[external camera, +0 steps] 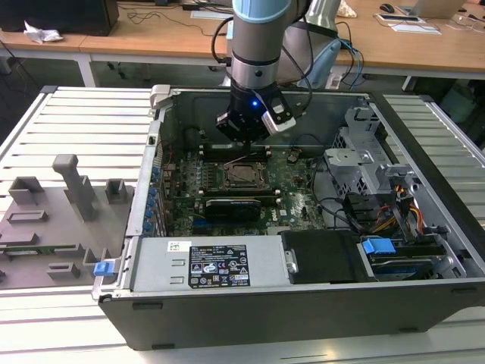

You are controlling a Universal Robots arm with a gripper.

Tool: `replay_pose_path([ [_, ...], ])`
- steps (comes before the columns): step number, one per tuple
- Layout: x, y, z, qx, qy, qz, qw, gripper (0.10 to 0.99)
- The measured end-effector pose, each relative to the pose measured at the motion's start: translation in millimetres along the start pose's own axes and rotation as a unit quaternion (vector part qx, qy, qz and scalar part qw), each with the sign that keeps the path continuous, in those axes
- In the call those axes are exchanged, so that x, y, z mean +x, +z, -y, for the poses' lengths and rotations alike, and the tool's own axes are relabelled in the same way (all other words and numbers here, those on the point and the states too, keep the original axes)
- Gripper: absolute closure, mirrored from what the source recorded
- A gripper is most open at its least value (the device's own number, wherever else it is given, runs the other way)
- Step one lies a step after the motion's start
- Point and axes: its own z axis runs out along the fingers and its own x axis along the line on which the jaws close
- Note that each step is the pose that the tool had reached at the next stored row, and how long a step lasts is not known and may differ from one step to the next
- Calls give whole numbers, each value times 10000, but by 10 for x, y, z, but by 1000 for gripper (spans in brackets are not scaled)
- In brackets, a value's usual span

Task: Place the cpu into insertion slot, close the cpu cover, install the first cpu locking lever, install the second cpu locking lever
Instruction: 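Install the first cpu locking lever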

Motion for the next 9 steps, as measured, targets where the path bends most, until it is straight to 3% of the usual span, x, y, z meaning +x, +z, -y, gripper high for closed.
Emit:
replay_pose_path([
  [2,-4,5,4,-35,1,1,10000,984],
  [9,-37,65,17,-37,1,2,10000,984],
])
